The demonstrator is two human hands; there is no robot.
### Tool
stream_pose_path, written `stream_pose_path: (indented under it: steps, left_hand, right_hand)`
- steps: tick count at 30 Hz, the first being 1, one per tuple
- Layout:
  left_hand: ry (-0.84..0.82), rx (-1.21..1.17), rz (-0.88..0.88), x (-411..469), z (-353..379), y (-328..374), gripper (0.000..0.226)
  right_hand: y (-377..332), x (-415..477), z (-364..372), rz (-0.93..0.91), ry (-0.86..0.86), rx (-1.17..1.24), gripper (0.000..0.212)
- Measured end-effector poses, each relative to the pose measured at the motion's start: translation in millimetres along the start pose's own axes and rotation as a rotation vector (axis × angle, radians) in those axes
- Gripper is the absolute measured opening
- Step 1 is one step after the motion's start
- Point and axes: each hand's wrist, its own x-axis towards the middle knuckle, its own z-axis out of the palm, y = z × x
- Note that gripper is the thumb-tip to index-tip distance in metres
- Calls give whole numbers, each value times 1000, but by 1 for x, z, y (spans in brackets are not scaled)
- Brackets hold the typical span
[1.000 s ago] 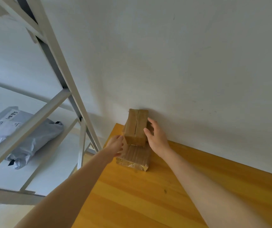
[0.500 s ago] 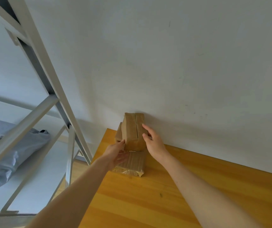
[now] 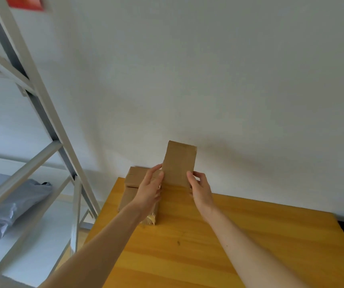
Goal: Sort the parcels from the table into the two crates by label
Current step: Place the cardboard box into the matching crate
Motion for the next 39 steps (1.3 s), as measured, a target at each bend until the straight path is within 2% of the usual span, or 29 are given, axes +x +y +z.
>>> stream_pose_path:
  steps: [4,8,11,15,17,20,24,26,30,33,35,39]
  left_hand:
    - [-58,148,121,-32,39,2,30]
    - [-77,232,202,-63,75,-4,30]
    - [-39,236,197,-89,102,-6,43]
    - [-9,228,154,-115,125,-10,77]
    - [23,244,132,-124,132,-9,75]
    - [16,346,122,-138,143,-7,59]
    - [40,441,93,-146,150,-7,74]
    - [76,574,97,-149,151,-6,79]
    - [59,950,248,-150,143,3,103]
    - [40,1191,391,-155,134,15,106]
    - [19,1299,474,-157,127,24,104]
    - [-37,1377,607,-160,113,38,84]
  right_hand:
    - [1,-34,-43,19,37,150,29]
    - [3,-67,-85,-4,53,229,28]
    - [2,-90,-110,-29,49,252,23]
    - [2,-115,-134,-79,23,255,29]
    - [2,-125,-143,-100,10,256,32]
    - [2,-138,-153,-122,12,230,33]
    - [4,-151,-158,-102,-12,175,36]
    - [2,-157,-162,-96,1,140,42]
    - [-4,-165,-169,-147,108,42,60]
    - [-9,-171,-173,-160,84,-1,59]
    - [-13,-174,-175,-152,61,21,51]
    - [-20,-180,-175,-165,13,10,43]
